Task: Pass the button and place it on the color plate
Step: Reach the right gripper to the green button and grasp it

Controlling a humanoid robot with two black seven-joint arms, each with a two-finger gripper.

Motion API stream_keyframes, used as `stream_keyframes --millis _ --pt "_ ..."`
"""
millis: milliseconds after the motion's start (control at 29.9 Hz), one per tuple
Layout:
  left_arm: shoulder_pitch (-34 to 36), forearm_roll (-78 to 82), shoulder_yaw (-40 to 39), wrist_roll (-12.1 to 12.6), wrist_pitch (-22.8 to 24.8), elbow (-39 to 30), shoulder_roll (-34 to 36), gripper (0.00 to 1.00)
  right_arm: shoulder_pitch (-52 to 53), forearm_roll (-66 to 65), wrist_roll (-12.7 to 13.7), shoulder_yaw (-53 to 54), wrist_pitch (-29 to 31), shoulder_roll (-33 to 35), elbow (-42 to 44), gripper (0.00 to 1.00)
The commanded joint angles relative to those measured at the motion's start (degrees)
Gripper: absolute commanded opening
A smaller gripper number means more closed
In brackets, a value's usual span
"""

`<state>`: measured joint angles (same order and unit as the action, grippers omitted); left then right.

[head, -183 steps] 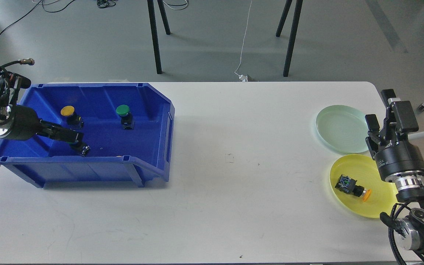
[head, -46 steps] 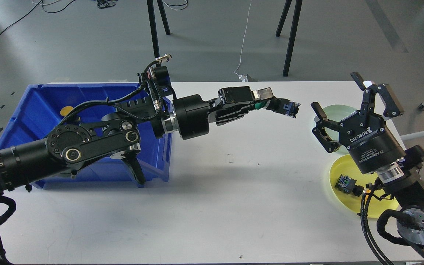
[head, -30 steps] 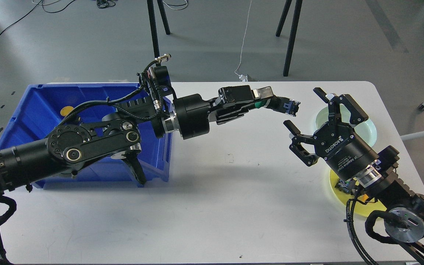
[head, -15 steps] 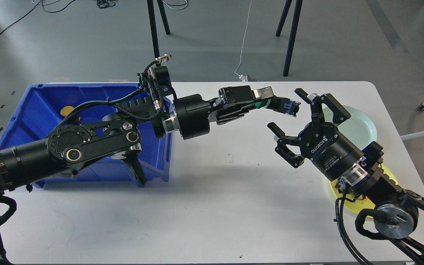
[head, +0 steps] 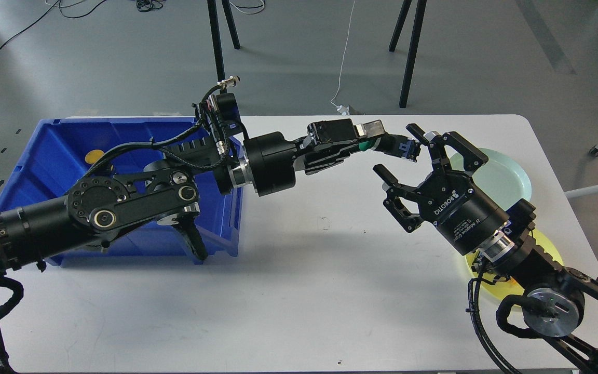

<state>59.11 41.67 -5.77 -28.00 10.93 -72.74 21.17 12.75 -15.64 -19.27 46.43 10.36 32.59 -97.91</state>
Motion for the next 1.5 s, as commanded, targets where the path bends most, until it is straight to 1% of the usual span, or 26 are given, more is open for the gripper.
stream_keyframes --millis 0,67,134,267,501,635,702,836,936,1136,1170,1203,1304,1404,1471 --pt "-0.31 0.08 0.05 0.0 -0.55 -0.21 -0.07 0.16 -0.01 0.08 0.03 -0.02 0.19 -0.07 0.0 0.62" --pt "-0.31 0.17 0.05 0.0 -0.55 -0.21 -0.07 0.16 -0.01 0.08 0.03 0.07 0.19 -0.07 0.0 0.58" --pt "-0.31 0.17 0.05 0.0 -0.55 -0.21 0.01 0.16 -0.01 0.08 0.03 0.16 0.19 -0.07 0.0 0.58" --pt "-0.31 0.17 0.05 0.0 -0.55 -0.21 -0.07 0.16 0.08 0.08 -0.06 0.24 0.19 -0.07 0.0 0.52" --pt "-0.39 0.17 0.05 0.0 -0.55 -0.21 -0.07 0.16 -0.01 0.17 -0.15 0.42 0.1 -0.15 0.0 0.39" --pt "-0.39 0.17 0.05 0.0 -0.55 -0.21 -0.07 0.16 -0.01 0.17 -0.06 0.51 0.19 -0.15 0.0 0.3" --pt "-0.39 0.17 0.05 0.0 -0.55 -0.21 -0.07 0.16 -0.01 0.17 -0.06 0.51 0.19 -0.07 0.0 0.29" --pt "-0.39 0.17 0.05 0.0 -0.91 -0.21 -0.07 0.16 -0.01 0.17 -0.06 0.51 0.19 -0.15 0.09 0.22" --pt "-0.48 0.17 0.05 0.0 -0.99 -0.21 -0.07 0.16 0.08 0.17 0.02 0.6 0.19 -0.15 0.09 0.14" --pt "-0.74 0.26 0.05 0.0 -0.99 -0.3 -0.07 0.18 0.08 0.08 0.11 0.68 0.28 -0.07 0.09 0.09" --pt "-0.75 0.26 0.05 0.0 -0.99 -0.3 -0.07 0.19 0.08 0.08 0.2 0.68 0.19 -0.07 0.09 0.08" --pt "-0.75 0.26 -0.03 0.0 -1.08 -0.3 -0.07 0.24 0.08 0.08 0.2 0.68 0.19 -0.07 0.26 0.08" --pt "-1.62 0.17 -1.7 0.0 -1.34 -0.3 -0.07 0.48 -0.01 0.08 0.29 0.68 0.28 -0.07 0.26 0.07" --pt "-3.2 0.17 -3.72 0.0 -1.26 -0.3 -0.07 0.6 -0.01 0.08 0.2 0.77 0.28 -0.07 0.26 0.04" --pt "-3.3 0.17 -4.25 0.0 -1.17 -0.3 -0.07 0.62 -0.01 0.17 0.11 0.77 0.19 -0.07 0.26 0.02"
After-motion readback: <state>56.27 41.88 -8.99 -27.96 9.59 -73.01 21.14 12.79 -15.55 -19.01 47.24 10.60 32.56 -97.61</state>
